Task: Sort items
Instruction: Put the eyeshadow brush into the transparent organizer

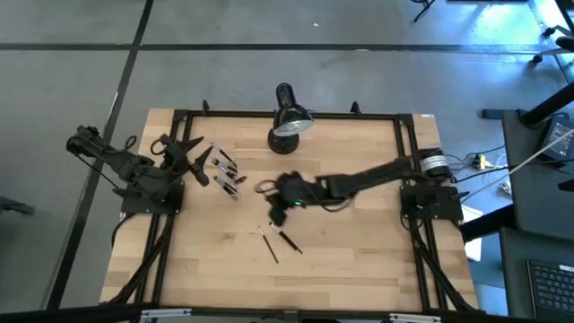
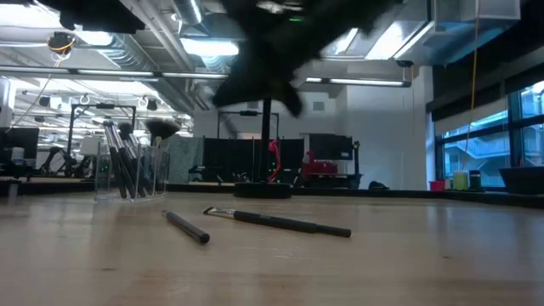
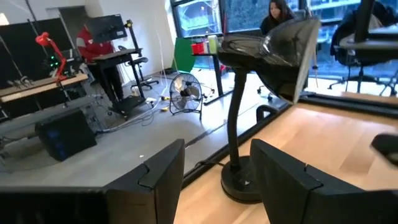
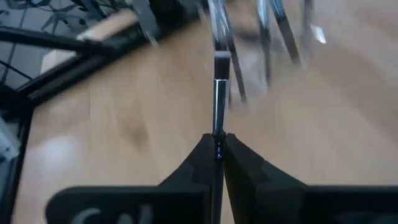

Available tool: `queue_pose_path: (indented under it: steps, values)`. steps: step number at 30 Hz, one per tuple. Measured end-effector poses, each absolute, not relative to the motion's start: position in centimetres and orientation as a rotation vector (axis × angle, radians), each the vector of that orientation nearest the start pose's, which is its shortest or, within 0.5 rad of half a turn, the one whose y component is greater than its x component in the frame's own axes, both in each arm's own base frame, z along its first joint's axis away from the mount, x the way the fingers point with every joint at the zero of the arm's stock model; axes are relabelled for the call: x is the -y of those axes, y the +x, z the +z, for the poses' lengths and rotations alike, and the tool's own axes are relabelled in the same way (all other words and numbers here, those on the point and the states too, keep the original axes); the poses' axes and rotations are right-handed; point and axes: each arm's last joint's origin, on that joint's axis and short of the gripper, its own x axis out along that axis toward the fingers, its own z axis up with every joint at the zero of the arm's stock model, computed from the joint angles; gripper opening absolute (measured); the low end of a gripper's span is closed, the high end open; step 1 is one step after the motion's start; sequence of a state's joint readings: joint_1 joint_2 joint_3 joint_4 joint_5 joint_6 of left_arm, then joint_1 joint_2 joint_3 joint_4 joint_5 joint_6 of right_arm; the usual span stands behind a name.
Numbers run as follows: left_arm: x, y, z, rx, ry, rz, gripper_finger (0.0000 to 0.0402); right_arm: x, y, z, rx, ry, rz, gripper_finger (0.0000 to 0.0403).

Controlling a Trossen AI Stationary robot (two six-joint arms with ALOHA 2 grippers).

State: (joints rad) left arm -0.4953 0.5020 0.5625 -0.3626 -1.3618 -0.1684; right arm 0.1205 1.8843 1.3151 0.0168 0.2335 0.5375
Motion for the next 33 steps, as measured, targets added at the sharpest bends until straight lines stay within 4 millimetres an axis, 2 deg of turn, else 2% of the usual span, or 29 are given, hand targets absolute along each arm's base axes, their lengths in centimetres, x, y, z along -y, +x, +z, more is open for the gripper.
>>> queue_pose_path:
  steps: [5,10,13,16,21,26,33]
  values:
    - [1.8,9.2,28.6,-0.091,0.059,0.87,0.018,-3.3,47.3,24.5,-0.406,0.262,-0.214,0.0024]
    - [1.6,8.8,28.1,-0.102,0.034,0.853,0.018,-1.9,50.9,26.4,-0.309,0.175,-0.219,0.0025]
    - [1.5,8.8,27.9,-0.105,0.025,0.853,0.018,-1.0,52.5,26.1,-0.282,0.147,-0.237,0.0025]
    - [1.5,8.8,27.9,-0.101,0.019,0.853,0.018,-0.2,53.9,24.9,-0.278,0.133,-0.252,0.0025]
    - [1.5,8.8,28.0,-0.096,0.01,0.853,0.018,0.2,55.2,22.9,-0.295,0.132,-0.259,0.0025]
    - [1.5,8.8,28.0,-0.093,0.005,0.853,0.018,0.3,55.3,22.0,-0.34,0.141,-0.258,0.0027]
    - [1.6,8.8,28.0,-0.086,-0.014,0.85,0.018,0.3,55.2,21.8,-0.352,0.164,-0.263,0.0073]
